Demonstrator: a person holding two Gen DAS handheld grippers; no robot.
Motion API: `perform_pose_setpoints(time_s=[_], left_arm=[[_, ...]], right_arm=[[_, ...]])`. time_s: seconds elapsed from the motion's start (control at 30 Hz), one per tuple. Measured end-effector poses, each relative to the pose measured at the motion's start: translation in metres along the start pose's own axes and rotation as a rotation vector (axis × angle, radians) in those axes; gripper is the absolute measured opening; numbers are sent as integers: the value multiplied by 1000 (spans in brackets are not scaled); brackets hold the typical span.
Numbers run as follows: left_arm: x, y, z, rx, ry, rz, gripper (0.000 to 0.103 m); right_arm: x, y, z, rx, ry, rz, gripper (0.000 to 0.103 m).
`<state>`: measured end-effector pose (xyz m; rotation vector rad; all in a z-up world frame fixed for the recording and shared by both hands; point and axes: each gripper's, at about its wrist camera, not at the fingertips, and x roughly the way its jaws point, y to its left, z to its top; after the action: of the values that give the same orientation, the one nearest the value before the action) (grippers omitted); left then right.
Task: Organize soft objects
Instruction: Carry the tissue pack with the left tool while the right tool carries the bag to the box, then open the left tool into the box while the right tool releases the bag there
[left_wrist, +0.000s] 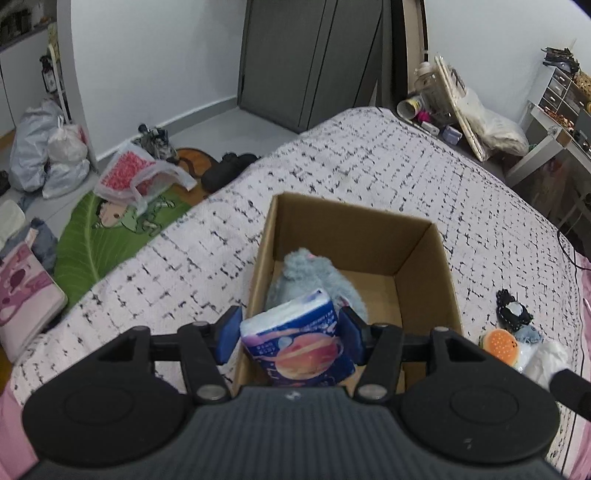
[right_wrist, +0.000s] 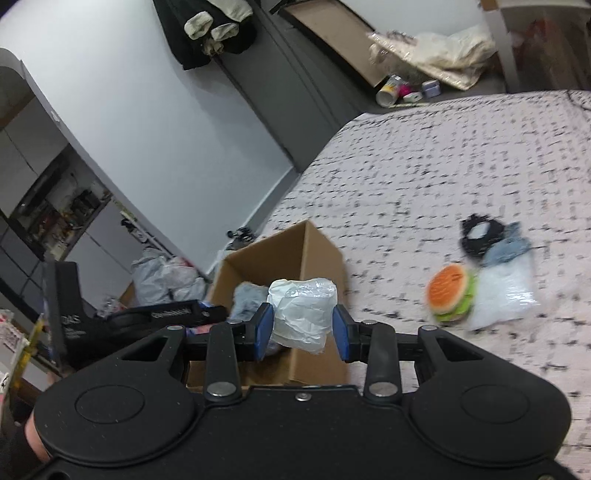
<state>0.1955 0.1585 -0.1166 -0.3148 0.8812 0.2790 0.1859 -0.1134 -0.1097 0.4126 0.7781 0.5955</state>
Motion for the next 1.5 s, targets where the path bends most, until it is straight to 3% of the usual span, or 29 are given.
perform_pose_setpoints(time_s=[0.3, 0.7, 0.77, 0.87, 0.97, 1.13, 1.23, 1.5], left_arm=[[0, 3, 2, -19, 27, -6, 62], [-20, 7, -2, -43, 3, -23, 64], [-26, 7, -3, -40, -10, -31, 64], [-34, 5, -5, -31, -39, -49, 65], [-42, 4, -8, -44, -65, -74, 75], [-64, 0, -11, -44, -199, -46, 76], [-83, -5, -12, -33, -283, -33, 83], [-110, -24, -17, 33, -329, -100, 86]], right_arm=[[24, 21, -5, -32, 48, 49, 35], [47, 34, -17, -49, 116, 79, 38], [49, 36, -18, -46, 128, 81, 58], [42, 39, -20, -69, 111, 75, 73], [34, 42, -19, -91, 94, 58, 84], [16, 47, -16, -128, 67, 42, 96], [4, 50, -12, -147, 57, 24, 103], [-28, 44, -5, -166, 9, -41, 103]])
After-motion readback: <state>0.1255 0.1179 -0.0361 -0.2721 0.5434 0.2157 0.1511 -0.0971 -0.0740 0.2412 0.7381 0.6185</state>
